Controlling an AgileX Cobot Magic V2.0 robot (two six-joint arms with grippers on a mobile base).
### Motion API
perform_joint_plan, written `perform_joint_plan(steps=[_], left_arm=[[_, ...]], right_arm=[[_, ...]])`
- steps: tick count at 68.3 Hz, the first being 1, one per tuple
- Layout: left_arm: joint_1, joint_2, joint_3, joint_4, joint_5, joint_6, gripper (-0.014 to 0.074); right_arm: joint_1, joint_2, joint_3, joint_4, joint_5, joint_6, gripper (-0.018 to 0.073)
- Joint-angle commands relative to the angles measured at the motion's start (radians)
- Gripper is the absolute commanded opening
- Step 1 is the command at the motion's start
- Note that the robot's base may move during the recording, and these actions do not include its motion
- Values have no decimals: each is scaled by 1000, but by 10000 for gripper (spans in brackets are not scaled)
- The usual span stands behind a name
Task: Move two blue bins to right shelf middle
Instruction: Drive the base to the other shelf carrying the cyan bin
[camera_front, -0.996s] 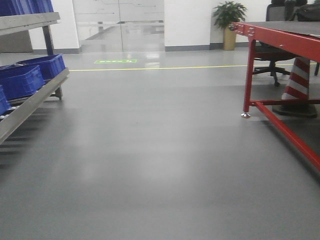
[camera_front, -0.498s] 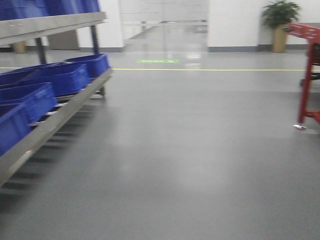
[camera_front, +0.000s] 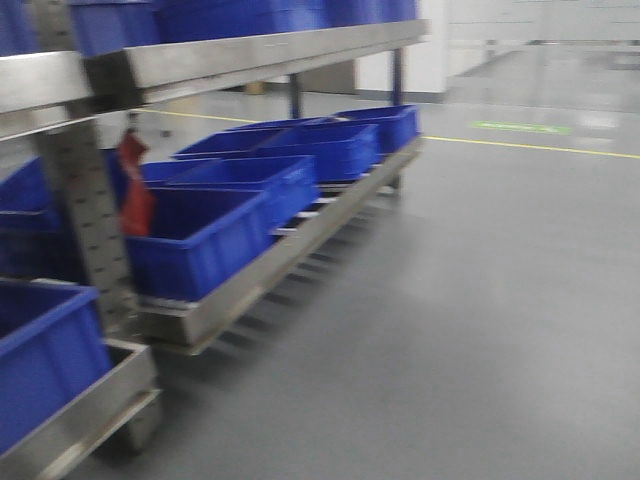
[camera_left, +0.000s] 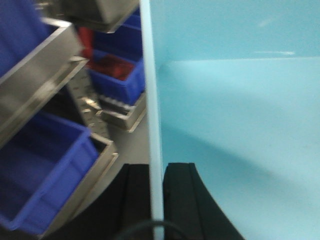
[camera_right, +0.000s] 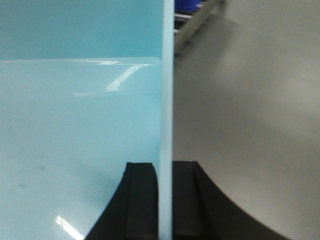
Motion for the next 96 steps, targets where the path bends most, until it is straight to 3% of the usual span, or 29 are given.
perform_joint_plan(steps=[1,96], left_arm=[[-8,-11,-7,7,-38,-1,-111],[-8,-11,-7,7,-38,-1,-111]], right_arm=[[5,-15,-12,3,-67,-4,-162],[5,-15,-12,3,-67,-4,-162]])
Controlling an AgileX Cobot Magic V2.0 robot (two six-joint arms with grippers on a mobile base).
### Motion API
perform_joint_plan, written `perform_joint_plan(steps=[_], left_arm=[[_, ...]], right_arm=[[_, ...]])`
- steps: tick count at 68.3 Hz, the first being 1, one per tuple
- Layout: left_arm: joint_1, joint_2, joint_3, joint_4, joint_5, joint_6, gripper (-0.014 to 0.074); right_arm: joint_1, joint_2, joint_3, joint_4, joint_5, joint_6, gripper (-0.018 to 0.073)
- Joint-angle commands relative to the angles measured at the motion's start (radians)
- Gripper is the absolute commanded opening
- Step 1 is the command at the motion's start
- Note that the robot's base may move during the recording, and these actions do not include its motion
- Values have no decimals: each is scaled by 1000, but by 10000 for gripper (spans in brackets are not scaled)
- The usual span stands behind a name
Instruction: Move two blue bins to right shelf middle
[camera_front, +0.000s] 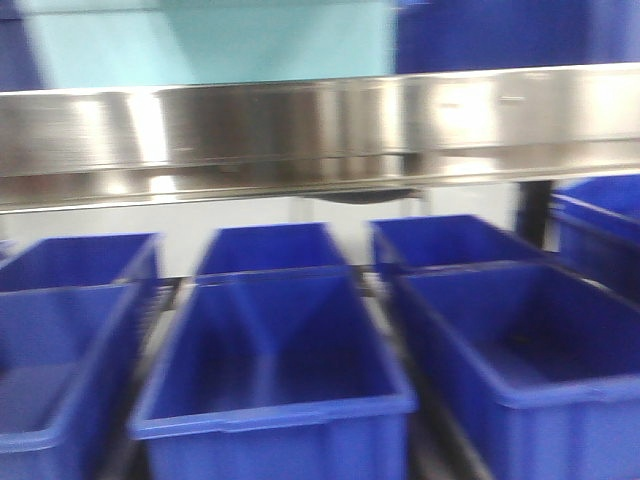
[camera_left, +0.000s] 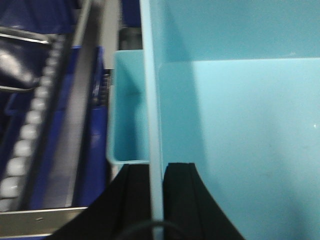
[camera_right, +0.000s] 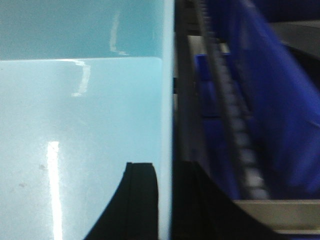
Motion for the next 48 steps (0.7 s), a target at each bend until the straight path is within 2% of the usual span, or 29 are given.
perform_joint_plan(steps=[1,48], left_arm=[[-8,-11,-7,4,-38,-1,-111],[-8,-11,-7,4,-38,-1,-111]], right_arm=[[5,-15,-12,3,-67,-4,-162],[5,-15,-12,3,-67,-4,-162]])
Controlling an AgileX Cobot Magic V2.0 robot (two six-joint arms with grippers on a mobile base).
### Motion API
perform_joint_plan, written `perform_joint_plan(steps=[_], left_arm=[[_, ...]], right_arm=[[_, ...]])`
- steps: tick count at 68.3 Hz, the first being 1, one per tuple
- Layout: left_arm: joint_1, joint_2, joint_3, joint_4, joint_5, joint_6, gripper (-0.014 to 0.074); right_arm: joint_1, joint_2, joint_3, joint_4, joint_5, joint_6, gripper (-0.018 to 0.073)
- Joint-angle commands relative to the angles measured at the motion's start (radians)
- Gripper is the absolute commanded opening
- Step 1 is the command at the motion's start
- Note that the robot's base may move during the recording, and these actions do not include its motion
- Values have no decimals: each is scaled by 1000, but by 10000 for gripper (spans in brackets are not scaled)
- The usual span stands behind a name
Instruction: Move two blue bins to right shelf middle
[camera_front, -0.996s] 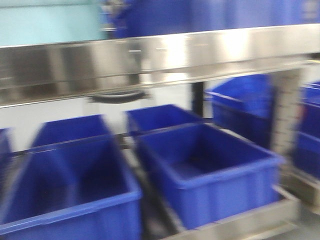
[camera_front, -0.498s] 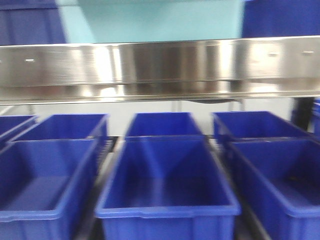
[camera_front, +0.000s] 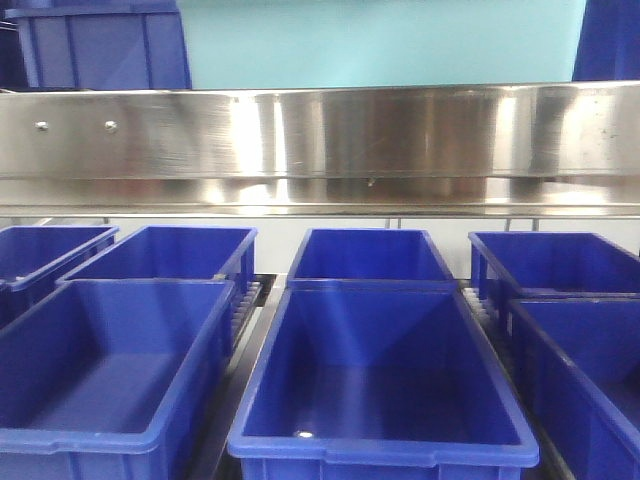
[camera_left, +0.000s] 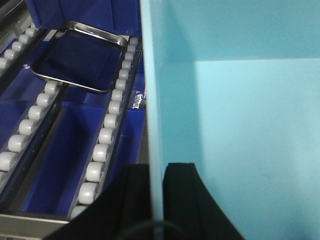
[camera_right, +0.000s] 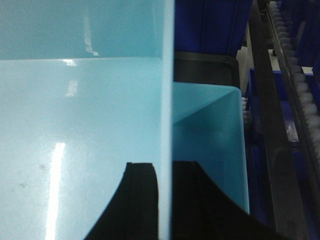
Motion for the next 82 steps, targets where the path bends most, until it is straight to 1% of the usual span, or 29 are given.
perform_joint_plan(steps=[1,56,62,82], left_arm=[[-8,-10,-7,1,-38,-1,-111],[-8,-10,-7,1,-38,-1,-111],[-8,-10,-7,25,-38,-1,-111],[-8,-10,-7,28,-38,-1,-111]], right_arm=[[5,-15,-12,0,-64,-4,-162],[5,-15,-12,0,-64,-4,-162],[5,-15,-12,0,-64,-4,-162],[5,-15,-12,0,-64,-4,-162]])
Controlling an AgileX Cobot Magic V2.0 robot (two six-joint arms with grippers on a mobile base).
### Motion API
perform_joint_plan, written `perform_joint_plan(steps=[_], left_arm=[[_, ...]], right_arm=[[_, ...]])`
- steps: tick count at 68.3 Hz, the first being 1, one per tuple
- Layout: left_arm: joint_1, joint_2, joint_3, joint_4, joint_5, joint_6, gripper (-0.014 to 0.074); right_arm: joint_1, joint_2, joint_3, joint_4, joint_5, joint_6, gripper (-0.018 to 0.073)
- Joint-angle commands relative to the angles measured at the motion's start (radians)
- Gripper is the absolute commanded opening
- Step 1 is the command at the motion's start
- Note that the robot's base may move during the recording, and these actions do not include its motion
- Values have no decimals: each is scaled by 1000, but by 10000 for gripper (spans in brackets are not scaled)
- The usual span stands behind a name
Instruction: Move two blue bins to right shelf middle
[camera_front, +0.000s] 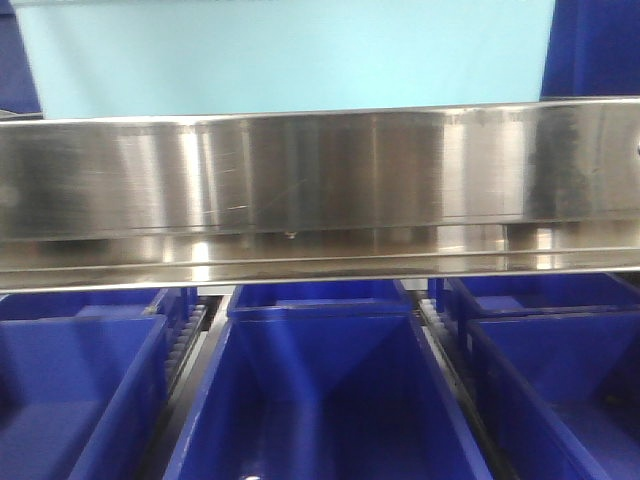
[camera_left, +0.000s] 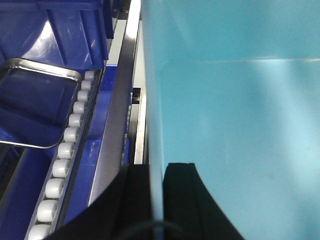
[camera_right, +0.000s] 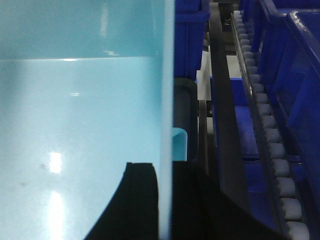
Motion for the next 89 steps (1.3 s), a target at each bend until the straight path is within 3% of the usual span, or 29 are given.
perform_joint_plan(steps=[1,89], left_arm=[[-8,-10,-7,17,-38,-1,-111],[-8,-10,-7,35,-38,-1,-111]], right_arm=[[5,-15,-12,-3,-61,-4,-162],[5,-15,-12,-3,-61,-4,-162]])
